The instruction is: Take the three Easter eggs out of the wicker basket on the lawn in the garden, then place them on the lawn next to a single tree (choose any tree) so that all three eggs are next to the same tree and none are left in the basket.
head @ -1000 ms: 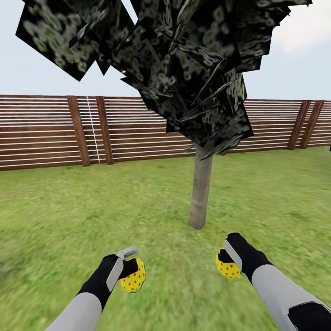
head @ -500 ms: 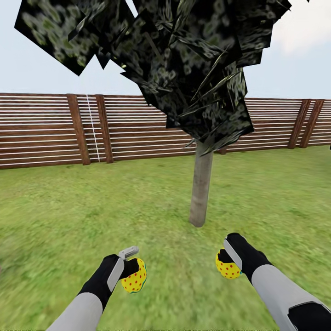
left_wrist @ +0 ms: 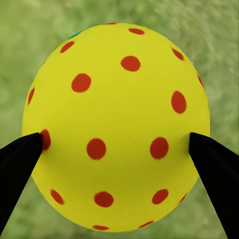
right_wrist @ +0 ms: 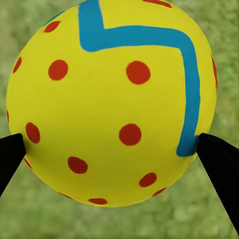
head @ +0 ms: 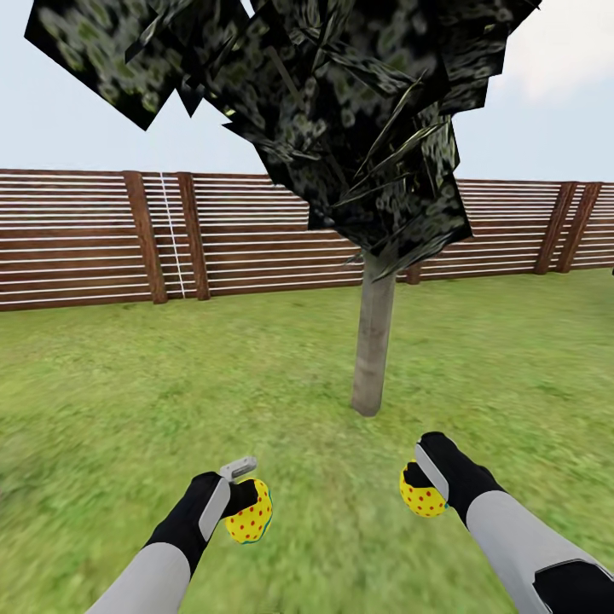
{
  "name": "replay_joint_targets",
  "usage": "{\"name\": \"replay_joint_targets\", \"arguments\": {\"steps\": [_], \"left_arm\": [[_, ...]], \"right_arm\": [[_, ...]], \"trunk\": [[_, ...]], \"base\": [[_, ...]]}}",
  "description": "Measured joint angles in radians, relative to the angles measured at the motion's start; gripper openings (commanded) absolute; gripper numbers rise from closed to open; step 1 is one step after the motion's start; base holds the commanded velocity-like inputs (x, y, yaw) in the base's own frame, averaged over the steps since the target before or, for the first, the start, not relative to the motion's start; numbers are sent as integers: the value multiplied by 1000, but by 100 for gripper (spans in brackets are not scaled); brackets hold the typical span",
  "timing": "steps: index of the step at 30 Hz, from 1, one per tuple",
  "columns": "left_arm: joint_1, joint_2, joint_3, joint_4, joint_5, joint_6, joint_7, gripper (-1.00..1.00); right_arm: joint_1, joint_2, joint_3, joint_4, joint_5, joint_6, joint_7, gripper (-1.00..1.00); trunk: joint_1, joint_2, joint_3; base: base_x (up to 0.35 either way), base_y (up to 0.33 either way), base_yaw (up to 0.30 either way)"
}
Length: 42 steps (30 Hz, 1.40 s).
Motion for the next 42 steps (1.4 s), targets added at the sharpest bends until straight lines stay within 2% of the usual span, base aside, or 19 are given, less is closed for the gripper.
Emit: {"name": "replay_joint_targets", "arguments": {"steps": [42], "left_arm": [[0,-1,0,0,1,0,0,-100]], "right_arm": [[0,2,0,0,0,0,0,-100]], "trunk": [[158,-287,-130]], "base": [[0,0,0]]}}
